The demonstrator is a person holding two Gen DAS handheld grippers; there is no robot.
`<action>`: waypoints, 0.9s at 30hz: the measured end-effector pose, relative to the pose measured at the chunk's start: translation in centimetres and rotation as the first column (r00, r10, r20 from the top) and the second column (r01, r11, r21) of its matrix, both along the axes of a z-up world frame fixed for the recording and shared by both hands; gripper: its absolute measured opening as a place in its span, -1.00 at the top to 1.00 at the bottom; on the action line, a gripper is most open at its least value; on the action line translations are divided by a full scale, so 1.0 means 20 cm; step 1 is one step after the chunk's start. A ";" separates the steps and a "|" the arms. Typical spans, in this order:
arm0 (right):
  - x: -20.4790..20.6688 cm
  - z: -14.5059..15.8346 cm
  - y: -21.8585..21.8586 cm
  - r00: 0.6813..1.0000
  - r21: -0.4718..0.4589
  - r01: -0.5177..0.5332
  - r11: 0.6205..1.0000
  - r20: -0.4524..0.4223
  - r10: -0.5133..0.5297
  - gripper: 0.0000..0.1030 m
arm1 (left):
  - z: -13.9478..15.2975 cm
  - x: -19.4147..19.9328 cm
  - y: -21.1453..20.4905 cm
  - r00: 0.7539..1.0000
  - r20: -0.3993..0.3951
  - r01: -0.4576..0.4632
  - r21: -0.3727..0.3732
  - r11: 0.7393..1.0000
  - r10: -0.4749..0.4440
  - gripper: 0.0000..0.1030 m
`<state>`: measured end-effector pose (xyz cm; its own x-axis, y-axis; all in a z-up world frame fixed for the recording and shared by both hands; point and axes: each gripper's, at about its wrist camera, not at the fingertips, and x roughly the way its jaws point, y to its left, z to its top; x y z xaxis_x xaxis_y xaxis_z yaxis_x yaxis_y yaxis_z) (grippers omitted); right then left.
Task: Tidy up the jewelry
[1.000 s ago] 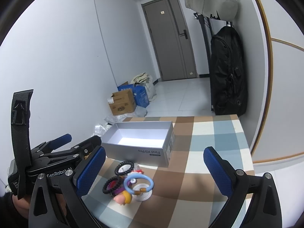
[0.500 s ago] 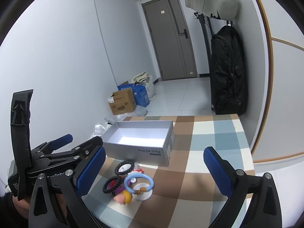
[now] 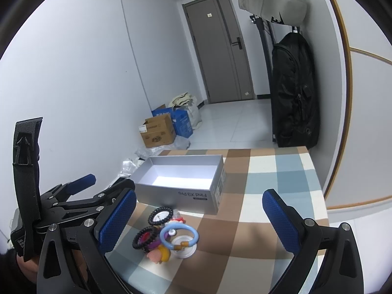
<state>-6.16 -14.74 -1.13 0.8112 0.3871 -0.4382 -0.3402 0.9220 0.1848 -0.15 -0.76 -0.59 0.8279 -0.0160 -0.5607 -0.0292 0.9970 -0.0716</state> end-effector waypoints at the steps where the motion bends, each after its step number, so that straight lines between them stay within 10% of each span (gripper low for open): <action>1: 0.00 0.00 0.00 1.000 -0.001 0.000 1.000 0.000 0.000 -1.00 | 0.00 0.00 0.00 1.000 0.000 0.002 0.001 1.000 -0.002 -0.98; 17: 0.04 -0.02 -0.01 1.000 -0.018 0.014 1.000 -0.027 -0.015 -1.00 | -0.09 0.06 0.04 0.991 -0.127 0.045 -0.038 0.998 -0.050 -0.98; 27: 0.13 -0.06 -0.05 0.995 -0.023 0.045 0.999 -0.084 -0.047 -1.00 | -0.20 0.07 0.15 0.952 -0.271 0.083 -0.216 0.973 -0.141 -0.98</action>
